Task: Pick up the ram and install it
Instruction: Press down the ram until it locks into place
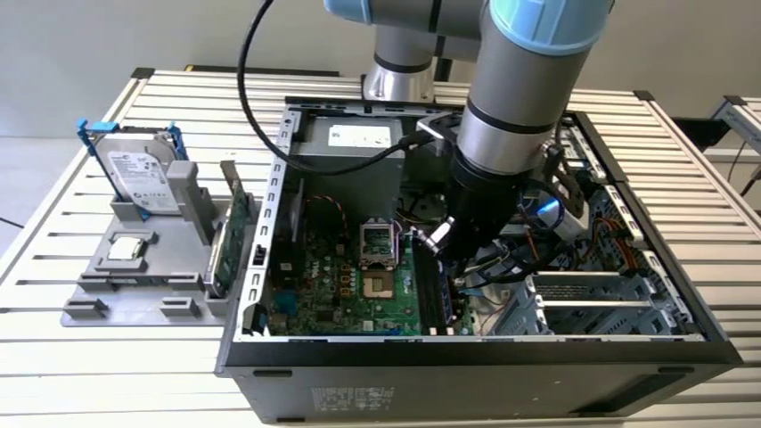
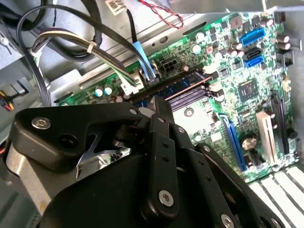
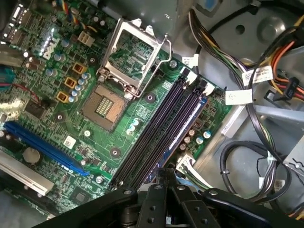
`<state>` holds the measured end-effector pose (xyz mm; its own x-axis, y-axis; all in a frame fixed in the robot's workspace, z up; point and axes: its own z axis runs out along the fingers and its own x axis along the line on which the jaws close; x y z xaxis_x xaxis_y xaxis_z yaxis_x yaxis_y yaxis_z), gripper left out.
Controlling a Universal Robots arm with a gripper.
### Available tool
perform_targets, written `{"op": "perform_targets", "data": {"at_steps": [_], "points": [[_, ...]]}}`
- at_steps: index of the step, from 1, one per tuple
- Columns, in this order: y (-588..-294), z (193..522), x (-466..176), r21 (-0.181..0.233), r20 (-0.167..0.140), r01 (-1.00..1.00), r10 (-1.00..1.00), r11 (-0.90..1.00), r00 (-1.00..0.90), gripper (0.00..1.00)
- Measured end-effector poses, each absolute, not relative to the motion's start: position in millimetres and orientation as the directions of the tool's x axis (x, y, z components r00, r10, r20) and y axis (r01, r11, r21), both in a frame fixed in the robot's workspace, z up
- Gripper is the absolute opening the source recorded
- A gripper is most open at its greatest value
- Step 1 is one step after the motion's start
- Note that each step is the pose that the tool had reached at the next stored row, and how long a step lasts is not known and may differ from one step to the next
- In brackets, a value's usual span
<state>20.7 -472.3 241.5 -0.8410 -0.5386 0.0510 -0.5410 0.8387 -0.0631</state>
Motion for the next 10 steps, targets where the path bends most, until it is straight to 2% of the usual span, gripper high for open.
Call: {"op": "perform_targets", "data": {"at_steps": [10], "points": [[-472.3, 239.3, 20.6, -0.061, 0.05, -0.648, -0.646, 0.759, -0.762, 0.0]]}}
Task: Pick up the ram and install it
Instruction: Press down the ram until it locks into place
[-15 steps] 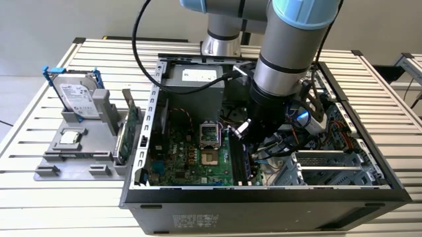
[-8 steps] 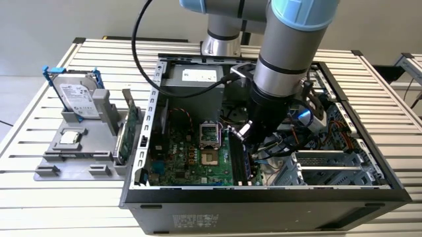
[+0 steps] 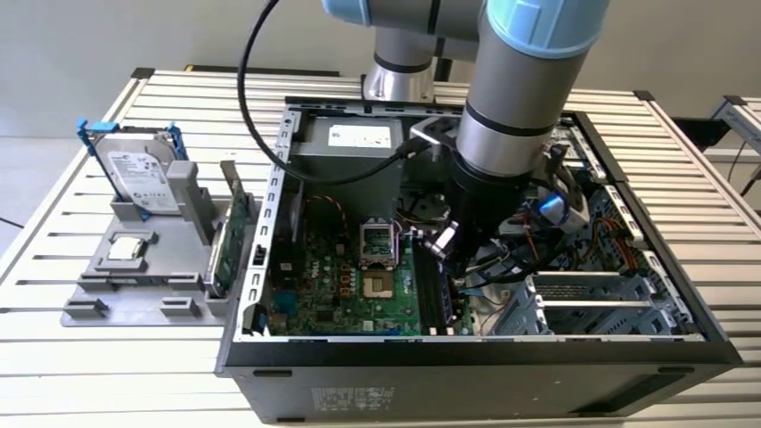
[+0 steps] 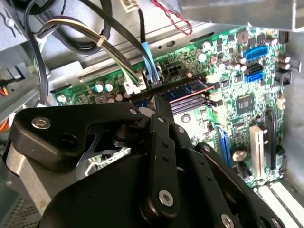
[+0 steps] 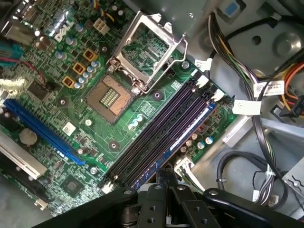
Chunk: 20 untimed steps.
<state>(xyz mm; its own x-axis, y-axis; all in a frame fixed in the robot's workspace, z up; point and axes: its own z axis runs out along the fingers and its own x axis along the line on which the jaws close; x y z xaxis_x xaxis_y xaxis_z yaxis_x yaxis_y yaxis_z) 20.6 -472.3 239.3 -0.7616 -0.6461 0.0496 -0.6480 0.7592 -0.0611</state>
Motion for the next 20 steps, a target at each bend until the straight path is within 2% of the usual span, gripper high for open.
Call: {"op": "perform_targets", "data": {"at_steps": [8, 15, 20], "points": [[-472.1, 236.0, 20.0, -0.057, 0.046, -0.708, -0.707, 0.704, -0.706, 0.0], [-472.1, 235.3, 19.9, -0.031, 0.018, -0.762, -0.762, 0.646, -0.647, 0.0], [-472.0, 235.2, 19.9, -0.029, 0.016, -0.8, -0.8, 0.6, -0.6, 0.0]]}}
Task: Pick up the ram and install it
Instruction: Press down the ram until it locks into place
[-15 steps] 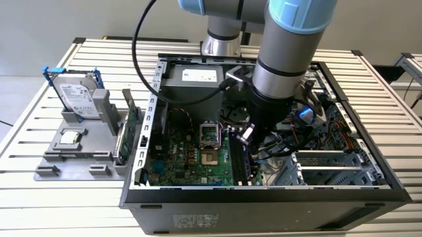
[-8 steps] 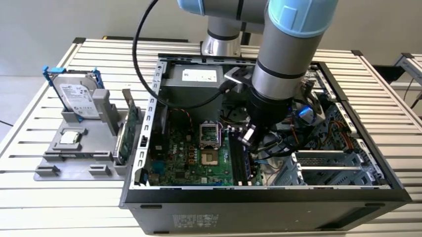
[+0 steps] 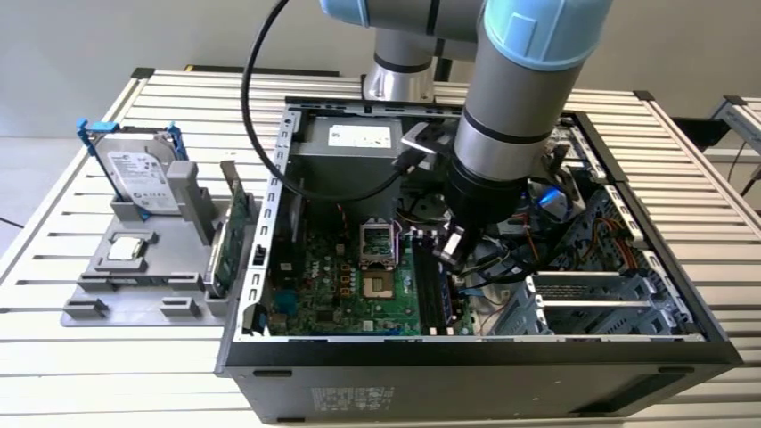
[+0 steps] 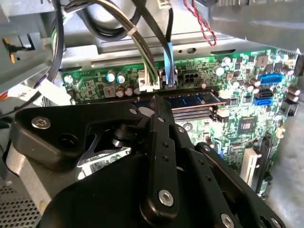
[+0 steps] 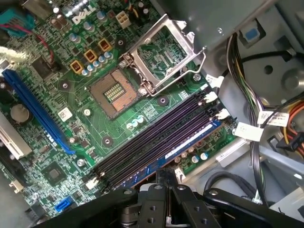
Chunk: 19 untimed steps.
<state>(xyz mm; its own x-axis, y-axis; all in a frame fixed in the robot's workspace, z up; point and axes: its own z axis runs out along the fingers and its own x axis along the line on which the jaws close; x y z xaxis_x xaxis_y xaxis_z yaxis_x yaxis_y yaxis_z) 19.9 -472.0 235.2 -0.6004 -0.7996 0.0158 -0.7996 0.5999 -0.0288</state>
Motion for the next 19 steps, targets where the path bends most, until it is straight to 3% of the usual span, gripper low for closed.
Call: {"op": "perform_targets", "data": {"at_steps": [19], "points": [[-471.8, 233.6, 19.9, -0.025, 0.009, -0.922, -0.922, 0.387, -0.387, 0.0]]}}
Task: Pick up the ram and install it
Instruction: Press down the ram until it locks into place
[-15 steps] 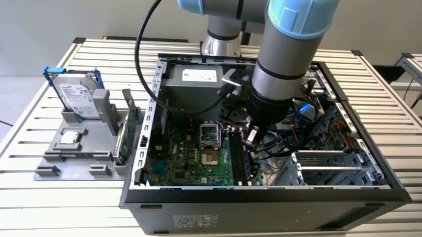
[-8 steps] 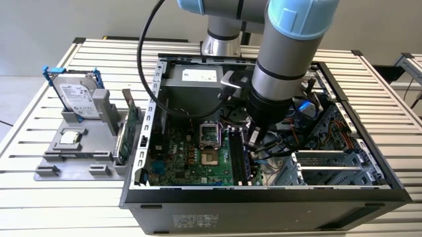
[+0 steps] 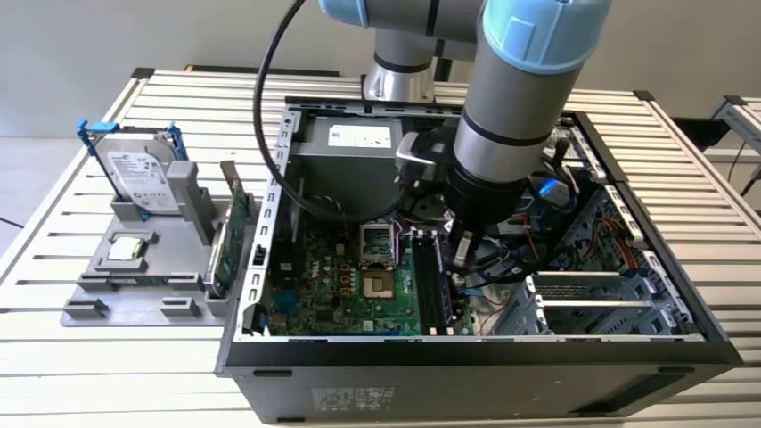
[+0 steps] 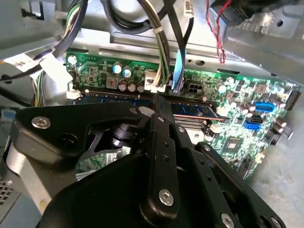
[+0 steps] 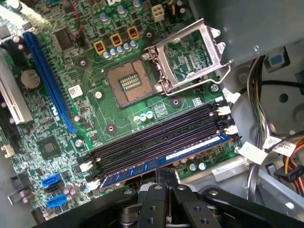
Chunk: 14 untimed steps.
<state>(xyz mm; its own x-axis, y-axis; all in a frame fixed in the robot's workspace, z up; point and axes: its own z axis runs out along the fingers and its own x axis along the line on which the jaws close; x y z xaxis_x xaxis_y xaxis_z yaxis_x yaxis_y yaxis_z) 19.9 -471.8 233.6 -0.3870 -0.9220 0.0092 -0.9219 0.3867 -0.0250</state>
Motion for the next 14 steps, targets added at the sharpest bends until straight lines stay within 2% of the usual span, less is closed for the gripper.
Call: {"op": "perform_targets", "data": {"at_steps": [14], "points": [[-471.8, 233.0, 19.9, -0.019, -0.005, -0.972, -0.972, 0.235, -0.235, 0.0]]}}
